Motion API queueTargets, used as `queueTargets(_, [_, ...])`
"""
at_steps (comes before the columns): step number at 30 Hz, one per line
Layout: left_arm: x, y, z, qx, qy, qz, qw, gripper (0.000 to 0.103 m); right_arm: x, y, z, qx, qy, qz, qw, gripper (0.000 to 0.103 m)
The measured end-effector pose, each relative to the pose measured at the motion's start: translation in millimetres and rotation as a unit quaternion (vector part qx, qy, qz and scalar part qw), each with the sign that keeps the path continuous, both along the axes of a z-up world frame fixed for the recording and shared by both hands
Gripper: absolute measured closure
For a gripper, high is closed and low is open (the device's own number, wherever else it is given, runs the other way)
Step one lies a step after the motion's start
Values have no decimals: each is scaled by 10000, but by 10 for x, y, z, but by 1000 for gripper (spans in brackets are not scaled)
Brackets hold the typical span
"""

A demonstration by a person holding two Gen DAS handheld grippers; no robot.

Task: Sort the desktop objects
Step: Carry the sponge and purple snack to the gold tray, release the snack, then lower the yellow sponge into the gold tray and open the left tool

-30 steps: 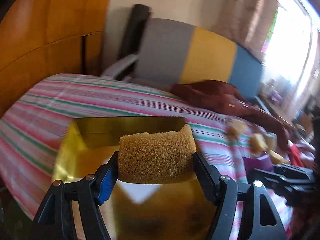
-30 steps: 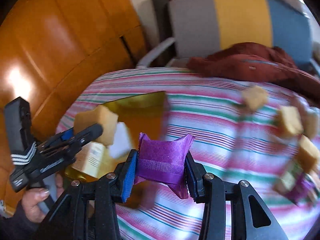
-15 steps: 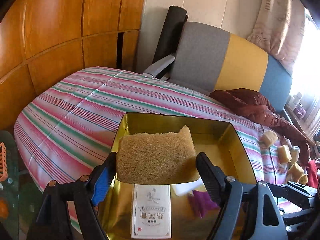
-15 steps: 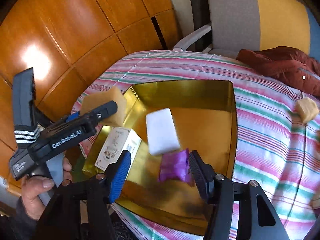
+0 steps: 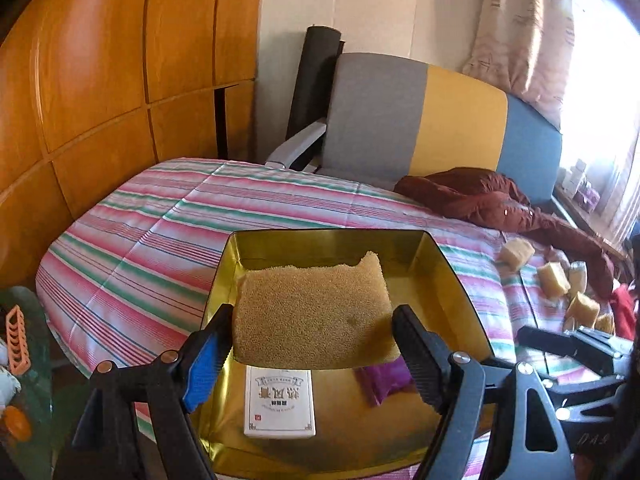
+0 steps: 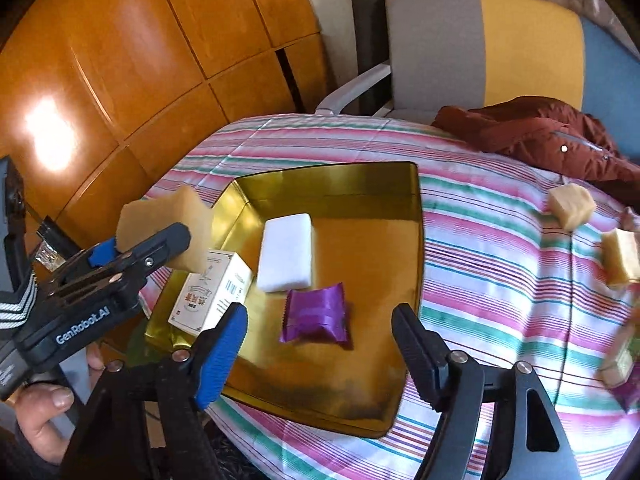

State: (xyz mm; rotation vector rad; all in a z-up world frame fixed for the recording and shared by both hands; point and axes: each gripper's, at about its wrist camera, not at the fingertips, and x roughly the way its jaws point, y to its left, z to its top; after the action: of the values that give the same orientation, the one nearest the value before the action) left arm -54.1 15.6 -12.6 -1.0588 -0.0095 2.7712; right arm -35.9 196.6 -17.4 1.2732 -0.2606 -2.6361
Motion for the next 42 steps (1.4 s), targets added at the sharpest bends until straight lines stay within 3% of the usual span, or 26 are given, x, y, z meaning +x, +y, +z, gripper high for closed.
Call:
queueTargets(13, [183,272,-26,-202,57,-209,9996,23,217,531,13,-44,94,-671,9977,19])
queueTargets(24, [312,699,-136,-324,-121,-892,9954,23,464,1225,-67,93,-28,-1509,9885,13])
queueTargets(33, [389,1011,-236,-198,-365,-1547,9871,23,746,1992,-209,95,-302,-2376,9709,13])
queueTargets(42, [443,1247,-281,-301,-443,-1886,9806,23,1149,2828,-211,-21,-406,-3341,9417,12])
